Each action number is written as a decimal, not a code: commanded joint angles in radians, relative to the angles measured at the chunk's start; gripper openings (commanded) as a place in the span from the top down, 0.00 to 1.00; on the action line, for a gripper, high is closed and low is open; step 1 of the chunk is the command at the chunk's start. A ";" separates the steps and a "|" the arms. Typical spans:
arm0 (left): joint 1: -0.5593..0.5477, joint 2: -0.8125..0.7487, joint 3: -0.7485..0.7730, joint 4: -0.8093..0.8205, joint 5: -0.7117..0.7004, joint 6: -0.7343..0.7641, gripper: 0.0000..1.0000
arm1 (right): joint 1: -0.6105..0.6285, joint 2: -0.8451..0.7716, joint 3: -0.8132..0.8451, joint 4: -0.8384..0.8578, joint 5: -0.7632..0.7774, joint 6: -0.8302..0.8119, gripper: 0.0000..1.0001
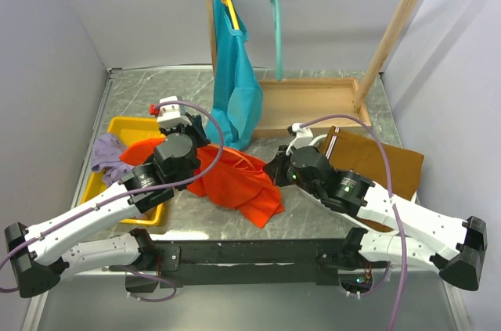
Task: Place the t-shirt on the hanger
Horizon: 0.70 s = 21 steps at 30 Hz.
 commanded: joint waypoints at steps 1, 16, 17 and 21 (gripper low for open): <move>0.004 -0.020 0.021 0.068 -0.005 0.054 0.99 | 0.014 0.021 0.078 -0.049 -0.023 -0.036 1.00; -0.096 -0.077 0.018 0.140 0.093 0.058 0.99 | 0.016 0.255 0.570 -0.117 -0.154 -0.117 1.00; -0.096 -0.078 0.044 0.119 0.103 0.045 0.99 | 0.019 0.270 0.590 -0.126 -0.157 -0.120 1.00; -0.096 -0.149 0.099 0.113 0.128 0.044 0.99 | 0.023 0.286 0.708 -0.167 -0.168 -0.136 1.00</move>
